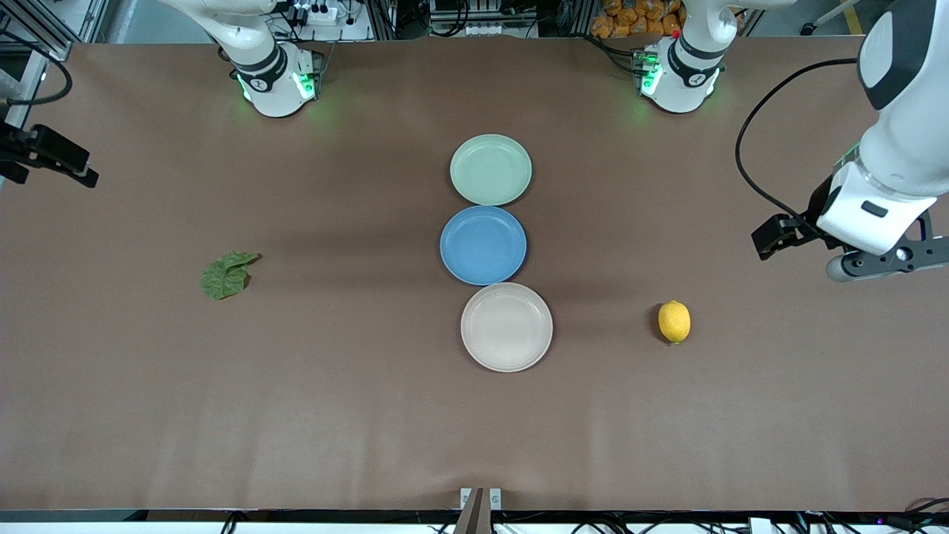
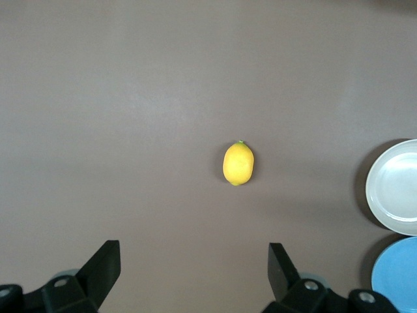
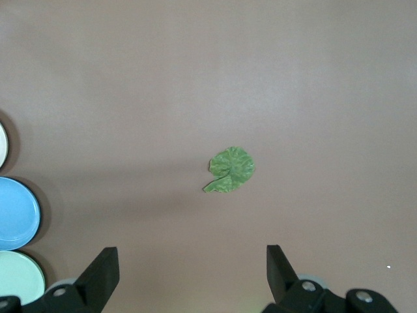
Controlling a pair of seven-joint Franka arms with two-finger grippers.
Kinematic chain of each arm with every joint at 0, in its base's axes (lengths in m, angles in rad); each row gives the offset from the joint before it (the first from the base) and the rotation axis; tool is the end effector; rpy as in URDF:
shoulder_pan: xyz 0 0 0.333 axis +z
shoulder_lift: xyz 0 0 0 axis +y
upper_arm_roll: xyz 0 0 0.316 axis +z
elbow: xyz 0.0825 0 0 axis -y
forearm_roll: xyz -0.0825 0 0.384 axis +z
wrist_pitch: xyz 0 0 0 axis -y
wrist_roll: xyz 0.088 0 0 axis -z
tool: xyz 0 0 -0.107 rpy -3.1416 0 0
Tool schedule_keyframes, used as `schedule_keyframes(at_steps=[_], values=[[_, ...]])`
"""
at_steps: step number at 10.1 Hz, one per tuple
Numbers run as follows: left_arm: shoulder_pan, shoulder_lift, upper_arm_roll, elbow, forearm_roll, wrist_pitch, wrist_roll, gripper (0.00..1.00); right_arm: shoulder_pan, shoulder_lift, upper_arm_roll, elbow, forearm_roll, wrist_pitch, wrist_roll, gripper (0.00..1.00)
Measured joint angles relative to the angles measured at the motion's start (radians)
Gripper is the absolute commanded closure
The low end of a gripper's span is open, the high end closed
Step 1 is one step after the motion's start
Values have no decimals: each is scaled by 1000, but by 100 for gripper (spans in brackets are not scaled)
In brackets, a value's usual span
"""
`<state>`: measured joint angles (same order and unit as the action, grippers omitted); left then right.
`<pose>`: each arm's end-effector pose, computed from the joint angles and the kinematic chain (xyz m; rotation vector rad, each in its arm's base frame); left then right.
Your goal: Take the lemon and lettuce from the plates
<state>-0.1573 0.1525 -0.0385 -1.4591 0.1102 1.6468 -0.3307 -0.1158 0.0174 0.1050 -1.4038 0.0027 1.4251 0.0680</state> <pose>0.5992 -0.1058 0.5963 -3.0424 -0.1965 -0.0933 0.5437 -0.0062 0.6797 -3.1346 0.1230 -0.0061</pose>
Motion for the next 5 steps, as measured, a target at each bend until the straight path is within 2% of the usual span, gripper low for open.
schedule_keyframes(at_steps=[5], values=[[0, -42, 0, -4, -25, -43, 1, 0, 14, 12, -11, -65, -1, 157, 0, 0]])
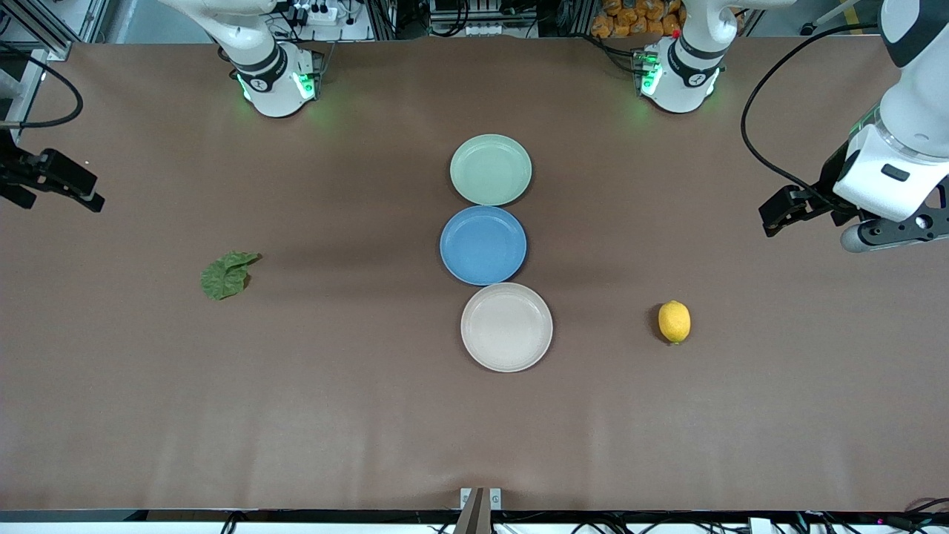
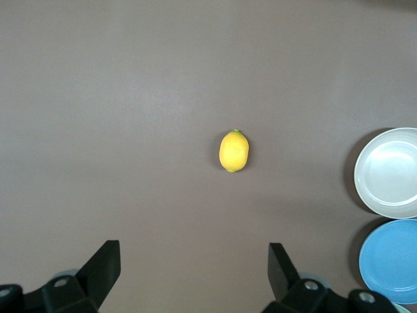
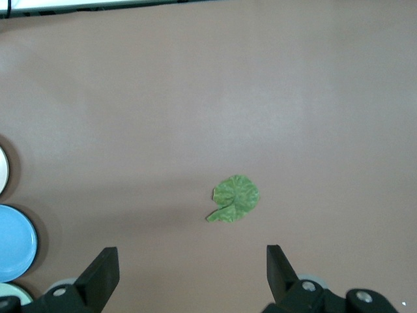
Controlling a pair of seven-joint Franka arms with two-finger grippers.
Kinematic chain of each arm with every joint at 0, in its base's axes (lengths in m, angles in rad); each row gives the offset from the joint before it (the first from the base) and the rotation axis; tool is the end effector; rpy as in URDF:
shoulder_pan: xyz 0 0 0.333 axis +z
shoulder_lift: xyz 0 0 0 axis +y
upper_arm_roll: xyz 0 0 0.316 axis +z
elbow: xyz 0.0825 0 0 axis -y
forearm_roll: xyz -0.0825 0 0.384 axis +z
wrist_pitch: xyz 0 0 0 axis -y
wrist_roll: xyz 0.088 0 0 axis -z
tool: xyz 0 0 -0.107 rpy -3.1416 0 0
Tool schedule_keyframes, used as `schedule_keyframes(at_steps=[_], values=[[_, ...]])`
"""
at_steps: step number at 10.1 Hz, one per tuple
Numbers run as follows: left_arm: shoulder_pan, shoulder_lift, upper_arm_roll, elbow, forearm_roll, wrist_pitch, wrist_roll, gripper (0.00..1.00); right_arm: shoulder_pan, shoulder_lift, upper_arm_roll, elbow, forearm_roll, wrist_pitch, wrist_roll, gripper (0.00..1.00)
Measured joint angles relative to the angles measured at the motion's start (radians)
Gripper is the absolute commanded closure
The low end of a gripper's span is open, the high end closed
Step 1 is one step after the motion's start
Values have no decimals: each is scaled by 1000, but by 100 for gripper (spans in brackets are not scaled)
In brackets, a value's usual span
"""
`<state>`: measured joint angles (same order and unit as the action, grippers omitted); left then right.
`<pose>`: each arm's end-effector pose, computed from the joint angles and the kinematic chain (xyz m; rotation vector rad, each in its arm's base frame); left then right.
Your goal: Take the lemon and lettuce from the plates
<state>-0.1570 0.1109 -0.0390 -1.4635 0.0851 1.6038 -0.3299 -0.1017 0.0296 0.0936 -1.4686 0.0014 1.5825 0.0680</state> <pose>0.5830 -0.1054 0.6151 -3.0636 -0.2035 -0.0759 0.5655 -0.0054 0.6574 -3.1299 0.1193 -0.1320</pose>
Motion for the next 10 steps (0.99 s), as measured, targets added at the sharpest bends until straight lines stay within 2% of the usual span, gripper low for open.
schedule_keyframes(at_steps=[10], values=[[-3, -59, -5, -3, -27, -109, 0, 0, 19, 8, -37, -6, -3, 26, 0, 0]])
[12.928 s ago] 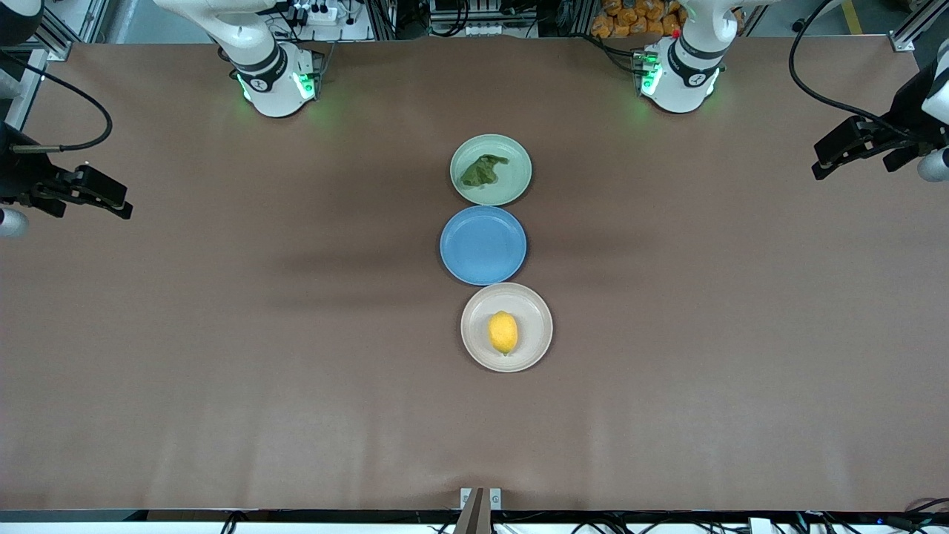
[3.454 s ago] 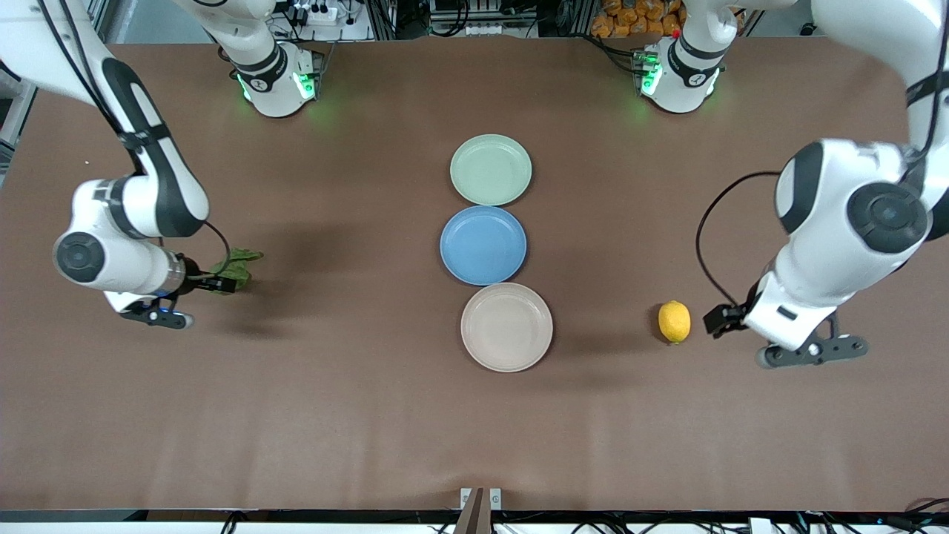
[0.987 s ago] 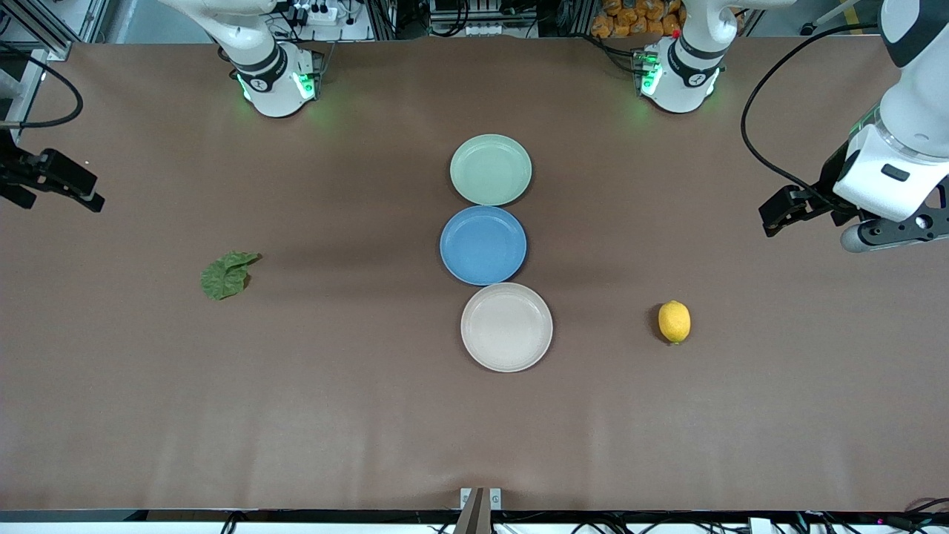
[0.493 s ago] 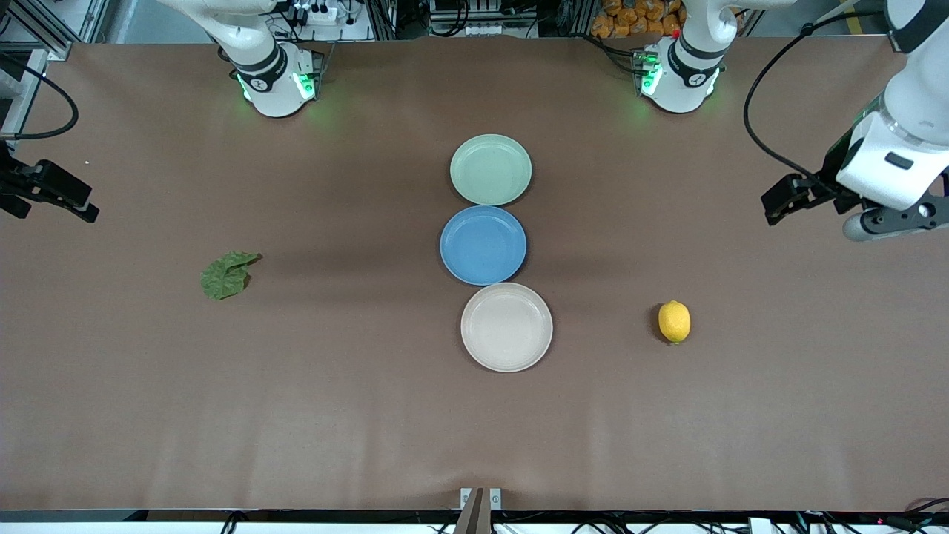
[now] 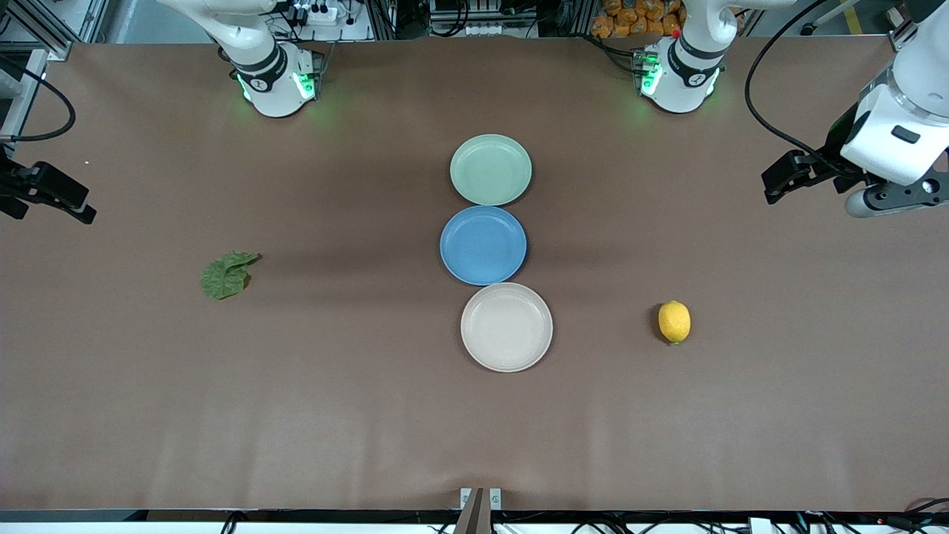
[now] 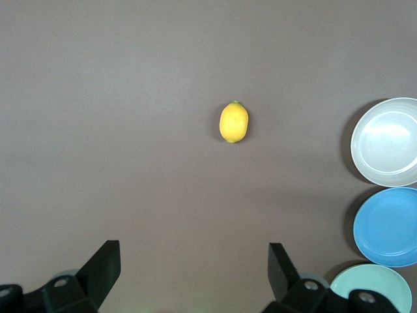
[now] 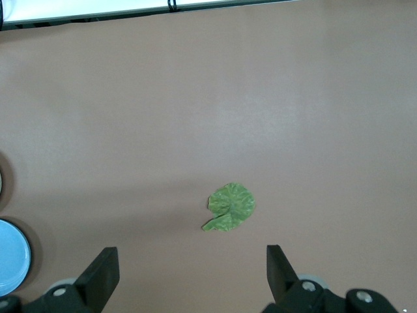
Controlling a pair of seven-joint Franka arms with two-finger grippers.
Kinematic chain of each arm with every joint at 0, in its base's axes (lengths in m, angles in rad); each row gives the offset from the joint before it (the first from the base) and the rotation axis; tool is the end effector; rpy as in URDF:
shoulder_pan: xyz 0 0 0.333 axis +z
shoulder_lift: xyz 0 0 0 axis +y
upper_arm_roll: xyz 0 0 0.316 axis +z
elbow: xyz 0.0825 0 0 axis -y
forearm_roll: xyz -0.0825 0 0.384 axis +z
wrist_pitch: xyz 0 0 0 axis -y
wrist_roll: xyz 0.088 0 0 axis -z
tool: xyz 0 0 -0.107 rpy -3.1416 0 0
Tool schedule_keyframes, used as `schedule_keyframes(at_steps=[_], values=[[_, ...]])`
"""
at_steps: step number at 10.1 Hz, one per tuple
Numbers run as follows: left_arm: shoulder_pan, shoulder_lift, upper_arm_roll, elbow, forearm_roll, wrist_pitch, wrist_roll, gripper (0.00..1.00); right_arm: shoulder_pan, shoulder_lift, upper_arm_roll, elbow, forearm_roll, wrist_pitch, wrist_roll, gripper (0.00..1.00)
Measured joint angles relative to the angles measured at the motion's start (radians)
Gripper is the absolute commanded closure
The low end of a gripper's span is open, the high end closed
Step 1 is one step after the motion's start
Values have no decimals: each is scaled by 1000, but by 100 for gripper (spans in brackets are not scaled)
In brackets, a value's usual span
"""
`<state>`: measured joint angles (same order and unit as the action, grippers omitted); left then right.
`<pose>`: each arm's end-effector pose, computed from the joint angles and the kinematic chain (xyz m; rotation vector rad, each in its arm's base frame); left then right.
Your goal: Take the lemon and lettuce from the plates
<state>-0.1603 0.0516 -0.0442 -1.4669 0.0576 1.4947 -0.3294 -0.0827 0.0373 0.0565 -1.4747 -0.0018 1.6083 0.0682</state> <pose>0.5530 -0.1073 0.6379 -3.0757 -0.1981 0.0129 0.5704 -0.0158 0.6526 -3.1321 0.1482 -0.1511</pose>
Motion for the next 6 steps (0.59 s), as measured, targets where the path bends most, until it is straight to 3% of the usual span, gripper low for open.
schedule_keyframes(at_steps=[6], values=[[5, -40, 6, 0, -16, -44, 0, 0, 1, 0, 0, 0, -10, 0, 0, 0]])
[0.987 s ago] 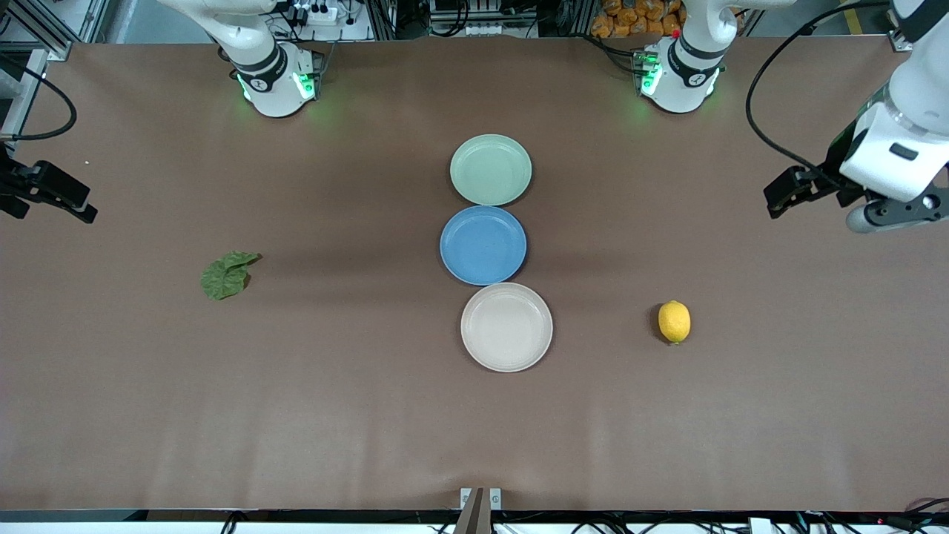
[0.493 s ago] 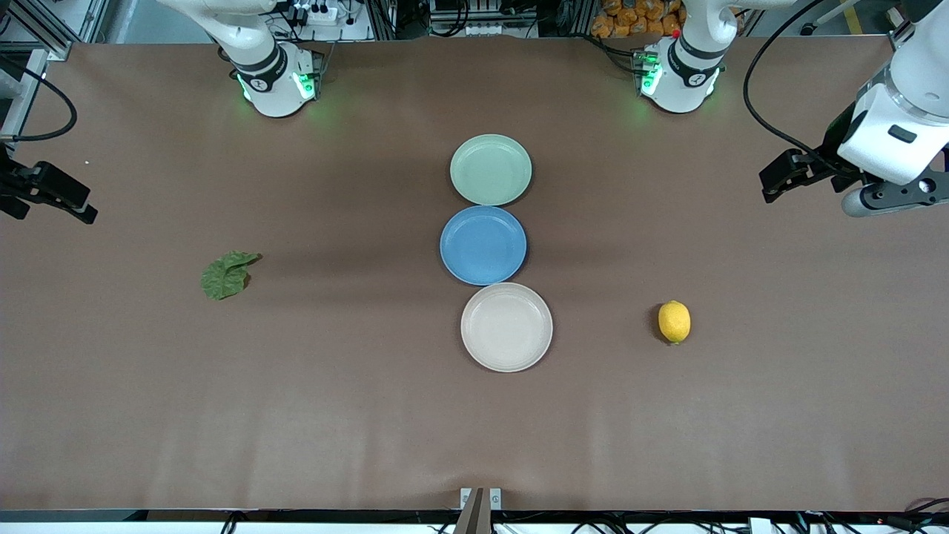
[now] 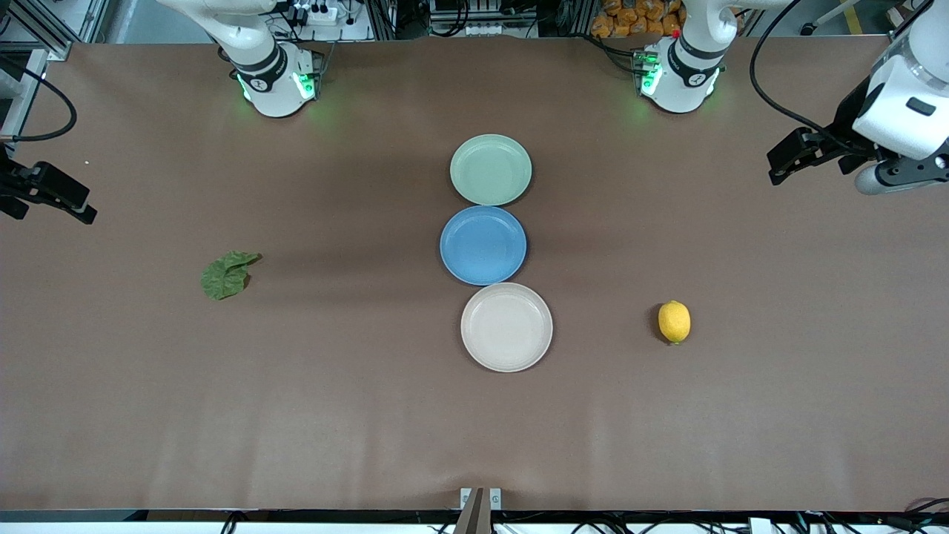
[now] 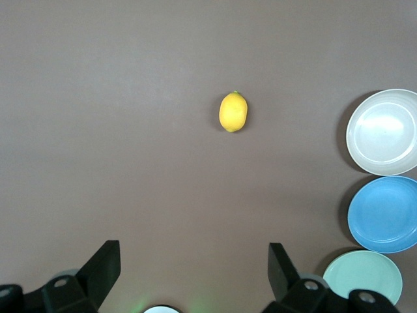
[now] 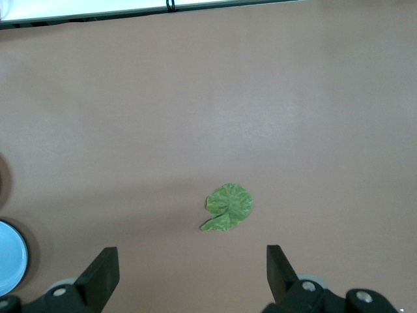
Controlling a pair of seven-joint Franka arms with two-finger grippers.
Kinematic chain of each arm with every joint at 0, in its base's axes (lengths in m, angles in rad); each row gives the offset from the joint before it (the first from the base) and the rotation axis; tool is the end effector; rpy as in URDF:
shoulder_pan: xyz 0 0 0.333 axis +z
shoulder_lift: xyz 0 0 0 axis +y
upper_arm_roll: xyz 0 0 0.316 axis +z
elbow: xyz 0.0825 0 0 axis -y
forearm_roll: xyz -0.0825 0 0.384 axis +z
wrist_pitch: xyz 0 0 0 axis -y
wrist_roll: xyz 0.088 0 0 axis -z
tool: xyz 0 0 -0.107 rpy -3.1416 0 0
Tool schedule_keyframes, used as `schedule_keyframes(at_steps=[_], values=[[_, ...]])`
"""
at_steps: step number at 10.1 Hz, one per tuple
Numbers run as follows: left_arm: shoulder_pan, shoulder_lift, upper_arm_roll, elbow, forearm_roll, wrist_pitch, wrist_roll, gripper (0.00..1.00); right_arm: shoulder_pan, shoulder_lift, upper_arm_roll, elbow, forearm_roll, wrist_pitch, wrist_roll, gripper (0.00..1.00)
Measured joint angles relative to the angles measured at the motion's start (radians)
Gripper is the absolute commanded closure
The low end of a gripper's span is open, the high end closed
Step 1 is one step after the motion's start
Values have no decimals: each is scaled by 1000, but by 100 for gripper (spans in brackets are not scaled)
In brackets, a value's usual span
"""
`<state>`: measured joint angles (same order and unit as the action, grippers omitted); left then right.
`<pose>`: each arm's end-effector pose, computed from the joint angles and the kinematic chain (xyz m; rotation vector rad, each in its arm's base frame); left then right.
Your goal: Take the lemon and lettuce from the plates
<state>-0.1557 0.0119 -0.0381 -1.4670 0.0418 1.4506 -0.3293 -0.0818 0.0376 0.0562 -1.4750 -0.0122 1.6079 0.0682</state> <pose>0.5367 -0.1002 0.6560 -3.0869 -0.2163 0.0258 0.5704 -0.0166 0.6523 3.1265 -0.1472 0.1496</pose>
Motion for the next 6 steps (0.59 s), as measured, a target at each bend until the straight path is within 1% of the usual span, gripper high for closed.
schedule_keyframes(at_steps=[2, 4, 6], values=[[20, 6, -2, -5, -4, 0, 0, 0, 1, 0, 0, -1, -3, -2, 0, 0], [100, 19, -27, -7, -40, 0, 5, 0, 4, 0, 1, -1, -4, -3, 0, 0], [128, 25, -35, -8, -51, 0, 17, 0, 12, 2, 1, -3, -5, -5, 0, 0]])
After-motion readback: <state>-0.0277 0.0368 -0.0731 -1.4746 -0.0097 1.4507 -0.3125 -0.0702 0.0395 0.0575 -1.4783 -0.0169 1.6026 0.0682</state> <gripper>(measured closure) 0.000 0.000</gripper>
